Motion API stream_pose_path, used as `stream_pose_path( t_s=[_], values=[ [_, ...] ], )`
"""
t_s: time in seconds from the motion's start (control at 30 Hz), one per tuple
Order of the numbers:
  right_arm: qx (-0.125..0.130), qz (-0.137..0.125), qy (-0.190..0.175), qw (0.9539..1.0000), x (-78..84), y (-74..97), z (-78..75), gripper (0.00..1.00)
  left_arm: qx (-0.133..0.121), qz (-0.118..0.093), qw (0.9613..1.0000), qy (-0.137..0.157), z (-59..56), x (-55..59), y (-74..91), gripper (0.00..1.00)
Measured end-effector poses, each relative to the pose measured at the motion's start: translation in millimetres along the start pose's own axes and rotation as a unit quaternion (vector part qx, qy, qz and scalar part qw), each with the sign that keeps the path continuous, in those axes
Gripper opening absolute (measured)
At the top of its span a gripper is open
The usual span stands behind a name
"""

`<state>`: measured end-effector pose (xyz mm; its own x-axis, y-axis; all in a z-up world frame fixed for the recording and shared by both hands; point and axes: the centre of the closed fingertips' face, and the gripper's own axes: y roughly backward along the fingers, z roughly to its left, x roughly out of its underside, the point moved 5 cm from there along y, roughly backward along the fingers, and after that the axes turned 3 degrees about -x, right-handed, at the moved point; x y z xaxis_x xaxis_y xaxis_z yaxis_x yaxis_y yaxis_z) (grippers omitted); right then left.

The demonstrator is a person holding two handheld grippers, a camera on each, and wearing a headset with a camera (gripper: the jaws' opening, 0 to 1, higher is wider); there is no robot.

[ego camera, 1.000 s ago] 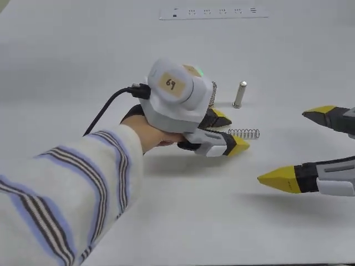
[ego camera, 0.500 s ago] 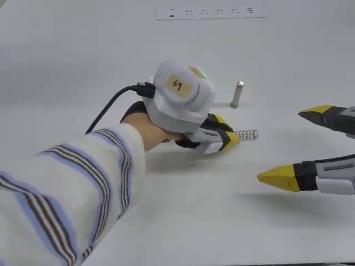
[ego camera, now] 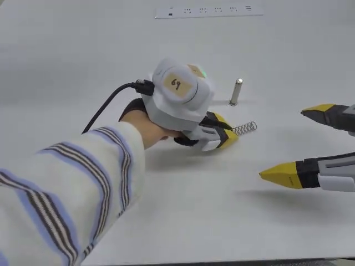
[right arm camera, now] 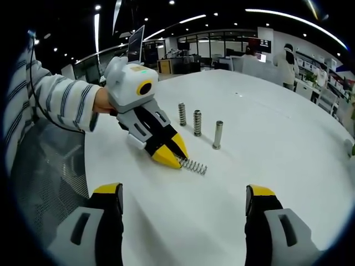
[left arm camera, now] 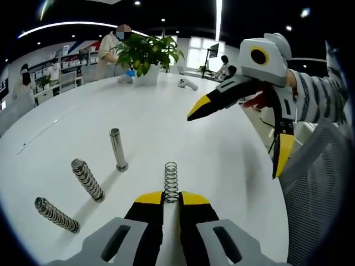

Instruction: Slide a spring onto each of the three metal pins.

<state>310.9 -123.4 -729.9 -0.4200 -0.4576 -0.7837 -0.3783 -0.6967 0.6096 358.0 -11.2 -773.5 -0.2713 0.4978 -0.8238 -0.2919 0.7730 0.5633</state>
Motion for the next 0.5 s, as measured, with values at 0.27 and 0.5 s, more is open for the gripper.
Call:
stream_pose_path(
  t_s=[0.27, 0.5],
  values=[
    [0.004, -0.007, 0.0, 1.0, -3.3, 1.6, -1.2, 0.89, 0.01, 0.01, 0.9997, 0.019, -0.4, 5.4, 7.9, 0.02],
    [0.002, -0.009, -0.004, 1.0, -1.3, 3.8, -1.7, 0.88, 0.015, -0.005, 0.9998, 0.011, -7.8, 1.9, 21.3, 0.02]
  ],
)
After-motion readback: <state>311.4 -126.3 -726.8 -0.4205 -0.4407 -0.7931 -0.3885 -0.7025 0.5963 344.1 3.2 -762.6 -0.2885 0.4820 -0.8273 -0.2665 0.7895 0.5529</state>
